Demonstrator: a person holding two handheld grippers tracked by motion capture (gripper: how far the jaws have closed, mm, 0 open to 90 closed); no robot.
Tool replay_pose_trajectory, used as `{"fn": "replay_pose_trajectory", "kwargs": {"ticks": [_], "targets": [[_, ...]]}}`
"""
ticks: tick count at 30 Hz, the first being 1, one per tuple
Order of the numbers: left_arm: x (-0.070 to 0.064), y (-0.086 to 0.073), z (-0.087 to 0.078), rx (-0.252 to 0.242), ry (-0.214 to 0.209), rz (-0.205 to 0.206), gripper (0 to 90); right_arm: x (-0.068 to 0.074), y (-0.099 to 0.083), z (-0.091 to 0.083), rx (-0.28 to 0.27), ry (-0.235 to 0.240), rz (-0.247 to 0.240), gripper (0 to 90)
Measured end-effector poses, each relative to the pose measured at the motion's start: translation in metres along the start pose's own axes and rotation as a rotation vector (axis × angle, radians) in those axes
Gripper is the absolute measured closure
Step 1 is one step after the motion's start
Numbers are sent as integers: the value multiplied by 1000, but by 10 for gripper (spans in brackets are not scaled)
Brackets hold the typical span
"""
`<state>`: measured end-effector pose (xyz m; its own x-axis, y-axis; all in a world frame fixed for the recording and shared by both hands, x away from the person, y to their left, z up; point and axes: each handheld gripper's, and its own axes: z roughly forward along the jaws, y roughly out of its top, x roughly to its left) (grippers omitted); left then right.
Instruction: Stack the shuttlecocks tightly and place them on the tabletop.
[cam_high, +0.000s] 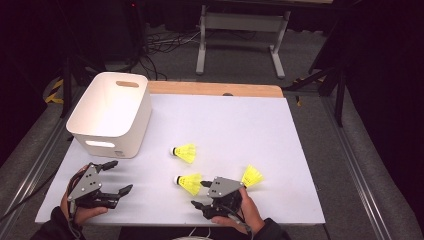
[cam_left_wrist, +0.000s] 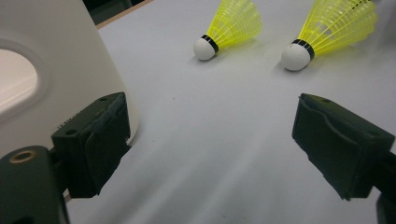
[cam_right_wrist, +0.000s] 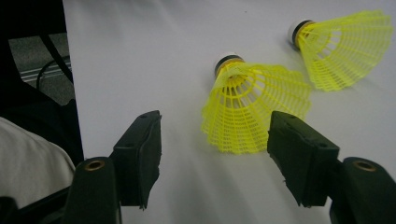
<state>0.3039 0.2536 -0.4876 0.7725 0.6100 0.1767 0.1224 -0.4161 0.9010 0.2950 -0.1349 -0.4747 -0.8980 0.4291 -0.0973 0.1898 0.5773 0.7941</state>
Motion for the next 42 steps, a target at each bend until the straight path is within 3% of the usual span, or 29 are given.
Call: {"fn": "replay_pose_trajectory", "kwargs": {"ticks": [7, 18, 31, 42], "targets": [[-1, 1, 1, -3, -9, -1, 111, 1, 5, 19, 42, 20, 0, 514], [-1, 1, 3, -7, -26, 0, 112, -5, 9, 28, 50, 15, 21, 874], [0, 1, 4, -10, -37, -6, 112, -14, 15, 11, 14, -14, 2, 898], [-1, 2, 3, -23, -51, -11, 101, -40, 31, -11, -20, -127, 6, 900]]}}
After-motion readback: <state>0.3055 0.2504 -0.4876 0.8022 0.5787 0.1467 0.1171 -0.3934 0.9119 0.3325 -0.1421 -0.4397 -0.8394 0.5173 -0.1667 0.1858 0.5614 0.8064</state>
